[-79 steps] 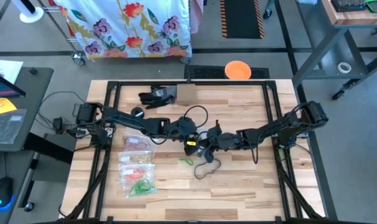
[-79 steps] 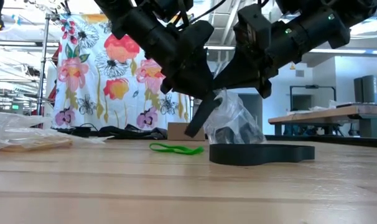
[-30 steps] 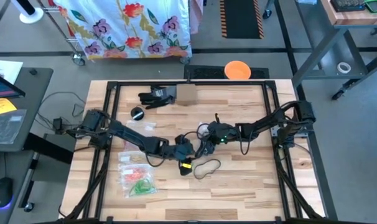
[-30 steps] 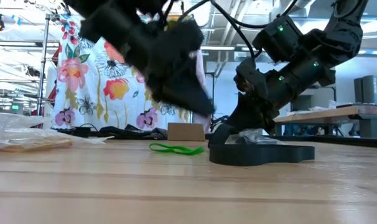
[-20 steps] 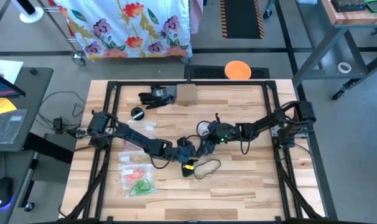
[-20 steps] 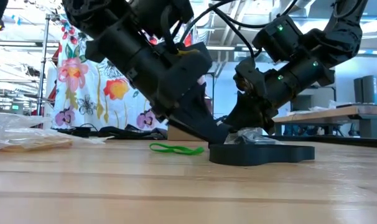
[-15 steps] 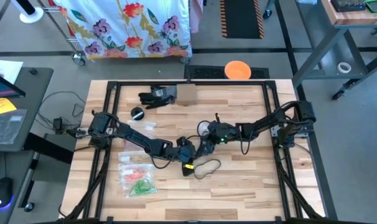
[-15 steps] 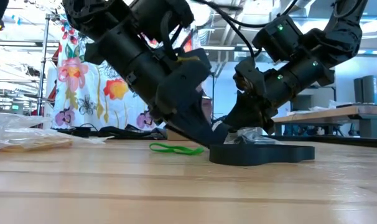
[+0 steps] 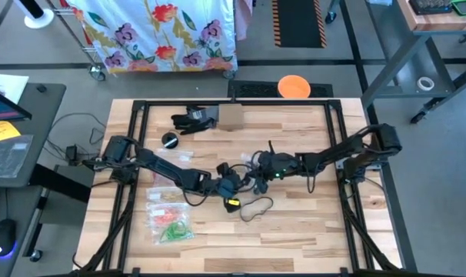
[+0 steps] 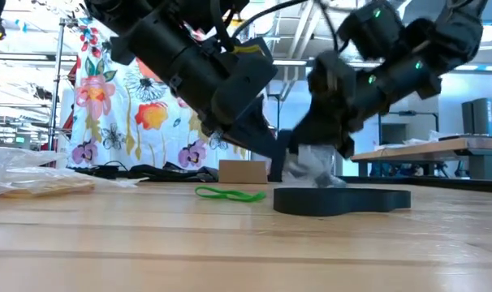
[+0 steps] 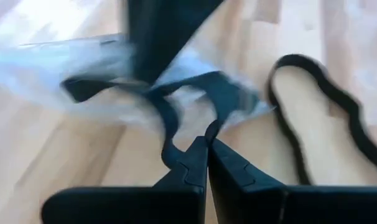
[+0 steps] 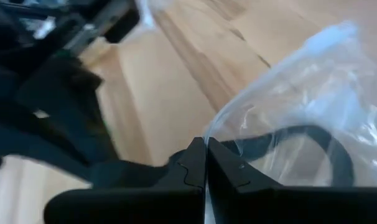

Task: Sort rubber bands
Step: Put the black rubber band into the transparent zip bag

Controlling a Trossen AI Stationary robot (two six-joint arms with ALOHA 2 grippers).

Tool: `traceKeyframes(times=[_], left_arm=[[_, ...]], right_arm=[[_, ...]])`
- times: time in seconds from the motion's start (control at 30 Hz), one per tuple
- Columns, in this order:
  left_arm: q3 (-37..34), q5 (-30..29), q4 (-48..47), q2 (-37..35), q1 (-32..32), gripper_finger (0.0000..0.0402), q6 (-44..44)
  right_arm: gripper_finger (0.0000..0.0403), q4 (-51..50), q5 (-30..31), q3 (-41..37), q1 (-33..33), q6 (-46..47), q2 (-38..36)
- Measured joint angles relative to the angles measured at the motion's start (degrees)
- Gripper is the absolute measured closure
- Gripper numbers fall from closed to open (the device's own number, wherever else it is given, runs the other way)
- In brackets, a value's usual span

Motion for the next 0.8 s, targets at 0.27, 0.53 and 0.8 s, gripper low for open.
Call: traceKeyframes(times=[0.27, 0.53, 0.8], left_arm=[[0.0, -7.5, -1.4, -6.0, -1.8, 0.0401, 3.7], [0.0, -8.6, 4.8, -9.8, 0.0, 0.0401, 10.3], [0.0, -5.5, 6.3, -8.1, 1.8, 0.0401, 7.8]], right_arm=[[0.0403, -9.2, 4.9, 0.1, 2.0, -0.2, -4.9], [0.0403, -5.6, 4.9, 0.1, 2.7, 0.5, -5.0], [0.0403, -1.8, 6.9, 0.3, 4.8, 2.5, -5.0]])
